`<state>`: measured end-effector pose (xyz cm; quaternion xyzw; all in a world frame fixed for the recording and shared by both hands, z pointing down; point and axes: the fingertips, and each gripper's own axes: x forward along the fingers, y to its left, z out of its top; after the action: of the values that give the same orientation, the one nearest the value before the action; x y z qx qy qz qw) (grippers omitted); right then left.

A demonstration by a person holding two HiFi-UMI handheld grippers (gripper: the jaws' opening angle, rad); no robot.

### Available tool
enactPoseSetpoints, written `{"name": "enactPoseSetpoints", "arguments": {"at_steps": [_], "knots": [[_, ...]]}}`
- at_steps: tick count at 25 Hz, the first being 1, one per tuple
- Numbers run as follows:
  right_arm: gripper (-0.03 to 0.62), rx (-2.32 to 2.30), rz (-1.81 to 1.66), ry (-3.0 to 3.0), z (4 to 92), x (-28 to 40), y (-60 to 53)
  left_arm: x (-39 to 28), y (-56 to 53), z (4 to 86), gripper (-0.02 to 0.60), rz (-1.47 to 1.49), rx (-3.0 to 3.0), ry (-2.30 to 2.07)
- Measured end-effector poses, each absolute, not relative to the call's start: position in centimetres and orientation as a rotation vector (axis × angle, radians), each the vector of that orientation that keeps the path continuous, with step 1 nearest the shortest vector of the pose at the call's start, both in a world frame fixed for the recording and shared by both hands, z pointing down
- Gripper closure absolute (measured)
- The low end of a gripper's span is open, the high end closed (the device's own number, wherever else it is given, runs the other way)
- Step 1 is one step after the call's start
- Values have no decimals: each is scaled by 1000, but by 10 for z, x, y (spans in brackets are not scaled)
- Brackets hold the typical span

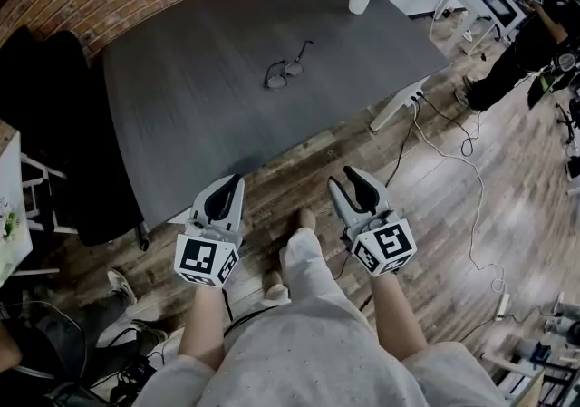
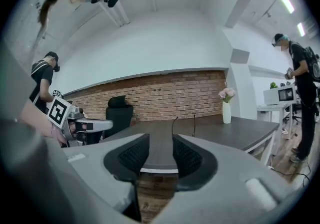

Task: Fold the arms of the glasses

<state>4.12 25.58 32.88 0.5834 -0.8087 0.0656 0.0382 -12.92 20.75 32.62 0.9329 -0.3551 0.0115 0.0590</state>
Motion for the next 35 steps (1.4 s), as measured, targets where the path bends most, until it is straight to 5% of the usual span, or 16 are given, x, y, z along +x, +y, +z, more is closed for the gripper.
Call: {"name": "enactPoseSetpoints", "arguments": {"at_steps": [35], "knots": [[457,1482,369,-2594,387,146,-25,-18,-24,419,583,409,2626,-1270]]}}
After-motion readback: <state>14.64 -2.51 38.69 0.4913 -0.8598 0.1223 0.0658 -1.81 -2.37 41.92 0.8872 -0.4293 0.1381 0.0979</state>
